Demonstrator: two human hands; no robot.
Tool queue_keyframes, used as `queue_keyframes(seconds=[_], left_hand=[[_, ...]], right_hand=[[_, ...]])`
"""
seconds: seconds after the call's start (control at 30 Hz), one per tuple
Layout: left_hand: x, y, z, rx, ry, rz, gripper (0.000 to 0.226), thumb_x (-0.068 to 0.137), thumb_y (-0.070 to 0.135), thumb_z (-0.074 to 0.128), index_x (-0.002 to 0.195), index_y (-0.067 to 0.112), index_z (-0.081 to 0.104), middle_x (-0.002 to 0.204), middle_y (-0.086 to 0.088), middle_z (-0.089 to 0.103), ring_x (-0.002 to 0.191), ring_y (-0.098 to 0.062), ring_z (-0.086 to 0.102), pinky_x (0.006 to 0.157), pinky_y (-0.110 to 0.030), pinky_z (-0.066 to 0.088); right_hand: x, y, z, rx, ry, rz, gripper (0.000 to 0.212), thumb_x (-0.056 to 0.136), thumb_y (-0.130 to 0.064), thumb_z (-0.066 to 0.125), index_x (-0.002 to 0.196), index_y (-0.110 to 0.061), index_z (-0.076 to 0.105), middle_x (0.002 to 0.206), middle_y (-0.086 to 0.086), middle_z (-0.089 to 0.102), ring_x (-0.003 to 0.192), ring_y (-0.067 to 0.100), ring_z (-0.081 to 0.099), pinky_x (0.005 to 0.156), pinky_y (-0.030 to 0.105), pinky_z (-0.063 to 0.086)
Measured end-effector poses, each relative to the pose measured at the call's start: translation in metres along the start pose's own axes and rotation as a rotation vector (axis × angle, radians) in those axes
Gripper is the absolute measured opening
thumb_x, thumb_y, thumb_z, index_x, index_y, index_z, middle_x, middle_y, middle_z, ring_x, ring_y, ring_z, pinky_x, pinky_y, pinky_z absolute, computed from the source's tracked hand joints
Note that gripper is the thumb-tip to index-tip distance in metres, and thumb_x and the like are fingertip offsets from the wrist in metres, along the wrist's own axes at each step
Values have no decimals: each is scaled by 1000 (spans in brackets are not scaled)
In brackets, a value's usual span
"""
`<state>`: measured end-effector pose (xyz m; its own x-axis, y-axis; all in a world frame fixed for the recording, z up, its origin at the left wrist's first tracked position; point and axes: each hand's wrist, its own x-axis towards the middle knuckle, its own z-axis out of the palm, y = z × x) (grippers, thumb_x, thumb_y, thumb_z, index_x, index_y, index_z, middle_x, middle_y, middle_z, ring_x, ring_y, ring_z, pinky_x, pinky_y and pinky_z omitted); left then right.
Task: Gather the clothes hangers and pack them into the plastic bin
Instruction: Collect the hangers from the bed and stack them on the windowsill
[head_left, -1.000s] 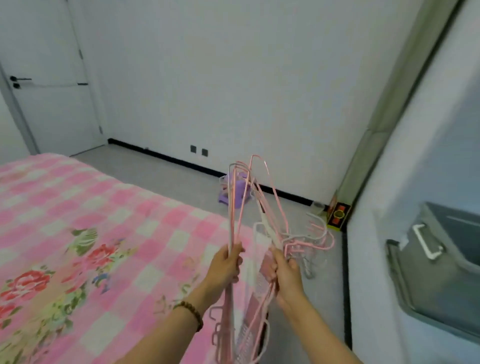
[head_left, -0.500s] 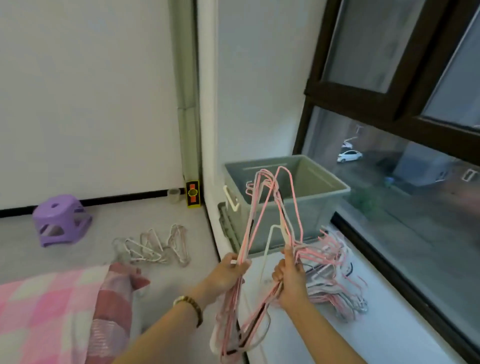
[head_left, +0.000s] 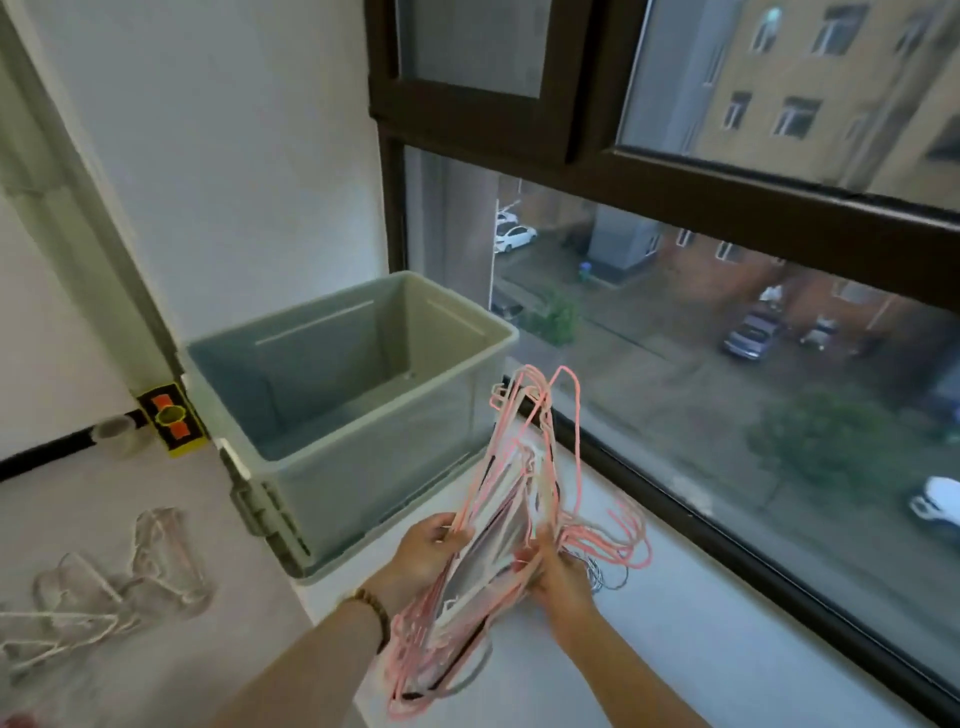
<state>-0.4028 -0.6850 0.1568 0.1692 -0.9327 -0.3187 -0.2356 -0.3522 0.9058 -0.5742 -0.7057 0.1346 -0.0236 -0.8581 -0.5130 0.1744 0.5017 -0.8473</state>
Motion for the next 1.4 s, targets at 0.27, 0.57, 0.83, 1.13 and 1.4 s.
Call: queue_keyframes(seconds=[0.27, 0.57, 0.83, 1.13, 1.4], left_hand=[[108, -41, -8, 21, -171, -95, 17, 90, 16, 59, 107, 14, 58, 110, -5, 61, 96, -20, 57, 83, -26, 42], [148, -92, -4, 130, -319, -265, 43, 90, 25, 59, 128, 7, 49, 135, -14, 48, 110, -23, 50, 85, -24, 38], [151, -95, 16, 102, -424, -295, 65, 97, 38, 40, 149, 20, 5, 158, -1, 11, 145, -21, 17, 114, -32, 22], [151, -87, 35, 85, -527, -129, 57, 99, 34, 35, 149, 21, 10, 155, 1, 20, 144, -16, 18, 109, -21, 19], [155, -94, 38, 156, -499, -66, 60, 97, 41, 37, 149, 21, 14, 155, 3, 22, 142, -15, 23, 111, -23, 20]], right_hand=[[71, 33, 26, -69, 103, 92, 26, 95, -29, 52, 92, -5, 61, 82, 12, 63, 70, 23, 59, 63, 28, 49], [104, 94, 41, -227, 411, 41, 39, 86, -33, 64, 56, -18, 43, 52, -4, 42, 52, 13, 38, 50, 22, 28], [120, 123, 65, -115, 717, 82, 66, 70, -42, 78, 117, -5, 48, 113, 18, 60, 107, 33, 57, 96, 43, 45], [117, 151, 82, 78, 638, -52, 100, 68, -71, 59, 146, -44, 3, 159, -9, 5, 146, 22, 13, 113, 57, 26], [106, 144, 80, 110, 603, -47, 88, 86, -44, 58, 150, -34, -2, 159, -2, 6, 145, 26, 17, 115, 51, 26]])
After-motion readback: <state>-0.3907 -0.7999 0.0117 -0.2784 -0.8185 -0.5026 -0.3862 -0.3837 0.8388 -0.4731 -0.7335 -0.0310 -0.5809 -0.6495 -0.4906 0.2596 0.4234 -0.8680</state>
